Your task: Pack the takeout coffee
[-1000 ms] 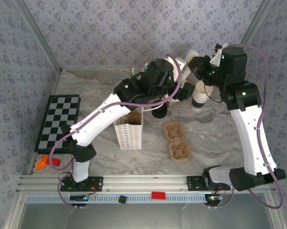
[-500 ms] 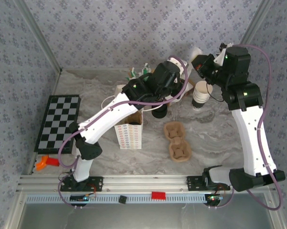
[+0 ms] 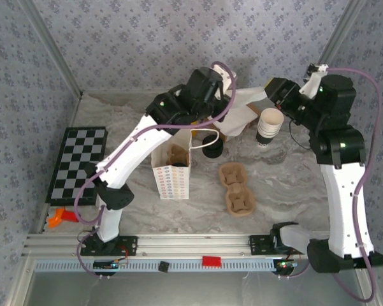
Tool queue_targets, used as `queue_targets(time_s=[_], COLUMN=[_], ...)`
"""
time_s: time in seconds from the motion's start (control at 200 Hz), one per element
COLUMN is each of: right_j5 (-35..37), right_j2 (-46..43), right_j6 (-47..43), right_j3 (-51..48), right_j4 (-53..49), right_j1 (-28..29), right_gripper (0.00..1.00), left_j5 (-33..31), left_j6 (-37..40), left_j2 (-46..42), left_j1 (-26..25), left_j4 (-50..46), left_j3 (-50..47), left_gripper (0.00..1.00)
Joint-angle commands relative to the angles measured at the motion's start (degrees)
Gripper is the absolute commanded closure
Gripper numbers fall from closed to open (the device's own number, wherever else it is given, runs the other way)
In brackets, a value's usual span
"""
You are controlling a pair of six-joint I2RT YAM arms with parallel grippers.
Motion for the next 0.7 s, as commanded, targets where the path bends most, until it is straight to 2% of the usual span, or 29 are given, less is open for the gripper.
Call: queue_targets(time_s=[0.0,0.08,0.195,0.385,0.445,0.52,0.695], right_j5=[-6.7,-13.5,-19.5,-23.5,-25.2,-21.4,-13.8], right_j2=[-1.4,-1.8,-1.4,-0.7,-0.3,0.2,0.9], right_j6=[-11.2,-15.7,-22.5,-35.1,-40.4,-48.9,-65.2], right_j3=[0.4,1.0,0.9,-5.2,-5.7,-5.9,-7.6], right_j4=[-2.2,-2.2,-1.7,2.7,4.1,3.4,3.0], right_j1=[-1.5,-3.4,-3.5,-1.2,1.4,6.2,15.2], right_gripper=[0.57,0.54,0.47,0.38,0.29,0.19,0.08], left_j5=[4.2,4.8,6.8,13.5,14.9,16.1,18.0], left_j6=[6.6,9.2,10.3,12.8,13.2,13.0,11.0], left_j2=[-5.3,-6.5,-7.7,-9.8,-10.4,-11.2,-12.3], left_j1=[1.0,1.6,3.0,3.8,3.9,4.0,4.3], left_j4=[-3.6,-5.2,-7.1,-11.9,-12.7,-13.2,-12.9], left_j3=[2.0,2.3,3.3,5.8,5.9,5.9,6.2], left_gripper=[1.00,1.00,1.00,1.00,1.00,1.00,1.00])
